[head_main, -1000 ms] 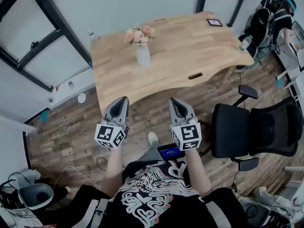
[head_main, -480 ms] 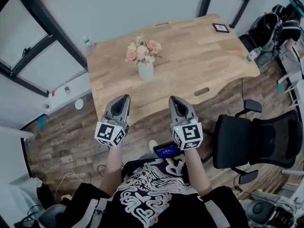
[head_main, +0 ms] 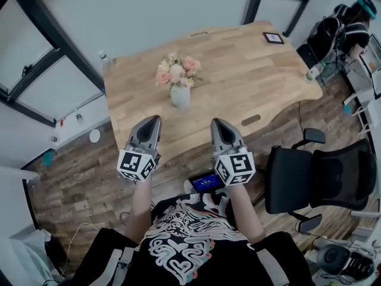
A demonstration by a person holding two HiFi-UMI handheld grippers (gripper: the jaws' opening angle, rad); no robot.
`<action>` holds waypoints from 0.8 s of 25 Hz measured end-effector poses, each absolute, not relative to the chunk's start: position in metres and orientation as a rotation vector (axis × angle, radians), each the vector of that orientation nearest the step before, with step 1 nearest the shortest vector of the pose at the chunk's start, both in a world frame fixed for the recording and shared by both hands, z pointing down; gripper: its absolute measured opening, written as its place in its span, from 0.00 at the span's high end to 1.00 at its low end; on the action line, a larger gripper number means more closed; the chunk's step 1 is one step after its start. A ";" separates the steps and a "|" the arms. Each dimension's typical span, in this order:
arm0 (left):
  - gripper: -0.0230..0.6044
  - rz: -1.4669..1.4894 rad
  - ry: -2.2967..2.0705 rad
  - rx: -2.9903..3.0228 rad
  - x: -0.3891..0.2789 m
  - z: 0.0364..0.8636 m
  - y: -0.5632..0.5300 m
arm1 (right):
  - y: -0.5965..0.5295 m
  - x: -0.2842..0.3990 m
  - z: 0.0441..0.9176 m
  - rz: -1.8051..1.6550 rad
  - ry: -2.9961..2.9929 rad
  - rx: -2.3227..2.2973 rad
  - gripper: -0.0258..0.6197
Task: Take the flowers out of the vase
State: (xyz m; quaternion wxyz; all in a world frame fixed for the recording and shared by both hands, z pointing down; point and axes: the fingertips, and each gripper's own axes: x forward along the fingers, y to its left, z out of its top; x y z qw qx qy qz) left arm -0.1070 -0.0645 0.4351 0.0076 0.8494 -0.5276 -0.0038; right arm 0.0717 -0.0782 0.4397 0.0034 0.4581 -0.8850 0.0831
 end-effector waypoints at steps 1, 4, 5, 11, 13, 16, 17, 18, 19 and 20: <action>0.96 0.010 -1.655 2.661 -0.108 0.435 -0.066 | -0.081 0.073 0.439 0.263 -2.775 1.453 0.95; 0.96 0.104 -1.670 2.692 -0.108 0.436 -0.068 | -0.088 0.071 0.441 0.256 -2.775 1.428 0.95; 0.96 0.109 -1.674 2.694 -0.109 0.436 -0.069 | -0.091 0.069 0.441 0.243 -2.773 1.418 0.95; 0.96 0.087 -1.703 2.668 -0.120 0.438 -0.088 | -0.102 0.057 0.448 0.166 -2.745 1.365 0.95; 0.96 0.080 -1.697 2.664 -0.120 0.439 -0.095 | -0.109 0.055 0.450 0.155 -2.740 1.359 0.95; 0.96 0.082 -1.681 2.670 -0.122 0.441 -0.104 | -0.118 0.048 0.452 0.134 -2.735 1.337 0.95; 0.96 0.083 -1.679 2.673 -0.123 0.441 -0.107 | -0.121 0.046 0.453 0.128 -2.733 1.328 0.95; 0.96 0.083 -1.678 2.674 -0.124 0.442 -0.109 | -0.124 0.044 0.454 0.126 -2.731 1.321 0.95; 0.96 0.082 -1.679 2.672 -0.125 0.443 -0.112 | -0.127 0.043 0.454 0.126 -2.730 1.316 0.95; 0.96 0.081 -1.679 2.666 -0.126 0.444 -0.114 | -0.129 0.042 0.455 0.127 -2.729 1.312 0.95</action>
